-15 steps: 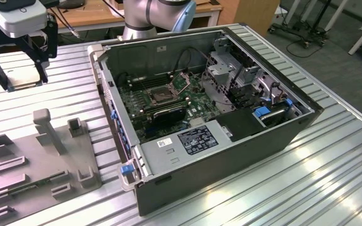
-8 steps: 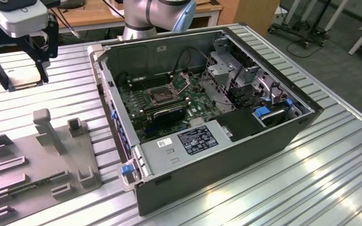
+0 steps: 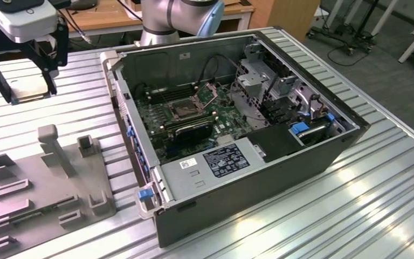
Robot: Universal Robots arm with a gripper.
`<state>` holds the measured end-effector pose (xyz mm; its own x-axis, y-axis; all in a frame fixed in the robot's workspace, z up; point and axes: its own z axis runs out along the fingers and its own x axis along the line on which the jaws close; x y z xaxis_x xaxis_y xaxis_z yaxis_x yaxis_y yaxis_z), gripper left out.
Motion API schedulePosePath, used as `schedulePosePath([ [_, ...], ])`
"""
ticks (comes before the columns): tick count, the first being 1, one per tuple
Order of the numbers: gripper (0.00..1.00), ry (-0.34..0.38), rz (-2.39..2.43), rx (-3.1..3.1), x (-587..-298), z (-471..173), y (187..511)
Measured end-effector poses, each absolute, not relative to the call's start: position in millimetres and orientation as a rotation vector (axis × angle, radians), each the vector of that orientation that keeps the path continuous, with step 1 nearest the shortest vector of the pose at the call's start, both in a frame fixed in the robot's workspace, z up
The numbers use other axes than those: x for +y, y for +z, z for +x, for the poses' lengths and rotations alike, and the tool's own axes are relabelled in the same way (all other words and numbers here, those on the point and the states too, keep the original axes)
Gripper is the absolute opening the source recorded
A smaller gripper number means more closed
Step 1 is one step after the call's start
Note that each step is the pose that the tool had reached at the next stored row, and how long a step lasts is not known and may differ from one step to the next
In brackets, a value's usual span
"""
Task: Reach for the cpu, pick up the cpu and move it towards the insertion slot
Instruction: 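Pick up the cpu and move it towards the insertion slot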
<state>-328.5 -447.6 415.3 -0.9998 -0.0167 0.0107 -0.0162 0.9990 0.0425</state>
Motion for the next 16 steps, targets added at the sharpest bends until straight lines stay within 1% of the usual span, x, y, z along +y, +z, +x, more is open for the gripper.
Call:
schedulePosePath([
  [16,0.55,-0.066,0.026,-3.130,-447.6,-324.9,415.2],
])
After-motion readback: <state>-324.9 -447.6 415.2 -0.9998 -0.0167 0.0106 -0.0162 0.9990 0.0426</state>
